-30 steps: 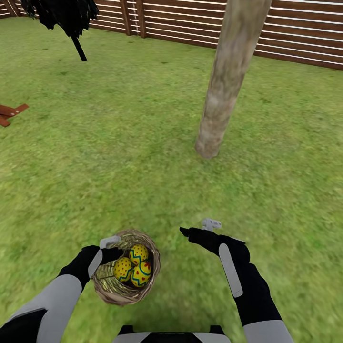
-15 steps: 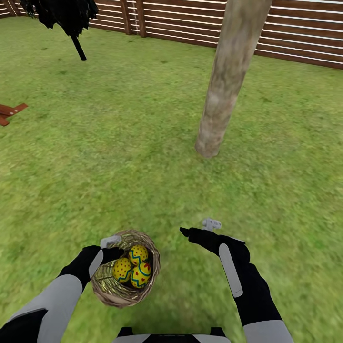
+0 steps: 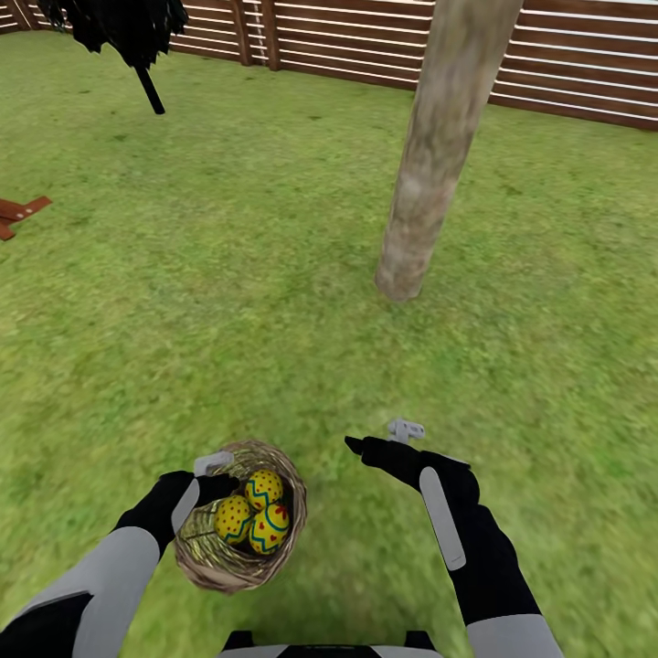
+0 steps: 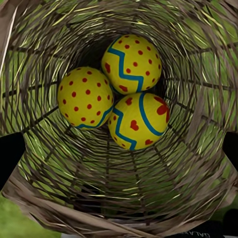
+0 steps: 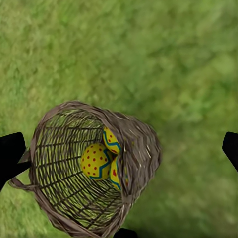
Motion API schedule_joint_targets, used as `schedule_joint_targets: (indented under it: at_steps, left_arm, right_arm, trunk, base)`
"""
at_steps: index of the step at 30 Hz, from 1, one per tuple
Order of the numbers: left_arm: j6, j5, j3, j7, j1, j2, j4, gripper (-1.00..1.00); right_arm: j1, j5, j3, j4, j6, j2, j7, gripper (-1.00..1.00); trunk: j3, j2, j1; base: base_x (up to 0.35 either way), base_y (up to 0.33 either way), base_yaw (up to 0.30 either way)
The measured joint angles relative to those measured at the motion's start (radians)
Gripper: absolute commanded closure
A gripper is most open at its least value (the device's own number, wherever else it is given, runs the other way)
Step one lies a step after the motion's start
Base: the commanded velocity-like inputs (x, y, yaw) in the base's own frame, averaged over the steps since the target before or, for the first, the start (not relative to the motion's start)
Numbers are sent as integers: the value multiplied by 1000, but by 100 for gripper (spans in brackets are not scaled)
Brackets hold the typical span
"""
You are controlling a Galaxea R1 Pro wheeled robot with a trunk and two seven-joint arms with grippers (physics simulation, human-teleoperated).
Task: Take the three Easter eggs out of the wicker basket on the lawn in the garden, then place them on the lawn next to a single tree (choose any tree) so that all three eggs are next to the same tree and none are left in the basket.
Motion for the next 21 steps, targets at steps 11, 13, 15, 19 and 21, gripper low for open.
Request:
schedule_joint_targets:
  at_steps: [11, 13, 15, 19, 21]
  left_arm:
    - [0, 0, 0, 0, 0, -1, 0, -100]
    - [0, 0, 0, 0, 0, -1, 0, -100]
    - [0, 0, 0, 0, 0, -2, 0, -100]
    - [0, 0, -1, 0, 0, -2, 0, -100]
    - [0, 0, -1, 0, 0, -2, 0, -100]
  right_arm:
    - [0, 0, 0, -1, -1, 0, 0, -100]
    - [0, 0, 1, -1, -1, 0, 0, -100]
    - [0, 0, 0, -1, -1, 0, 0, -100]
    - [0, 0, 1, -1, -1, 0, 0, -100]
    - [0, 0, 0, -1, -1, 0, 0, -100]
  trunk:
    - [-34, -77, 42]
    - [-41, -91, 50]
    - [-47, -105, 58]
    - [-60, -133, 73]
    - [-66, -147, 81]
  base:
    - [0, 0, 0]
    - [0, 0, 0]
    - [0, 0, 0]
    - [0, 0, 0]
    - [0, 0, 0]
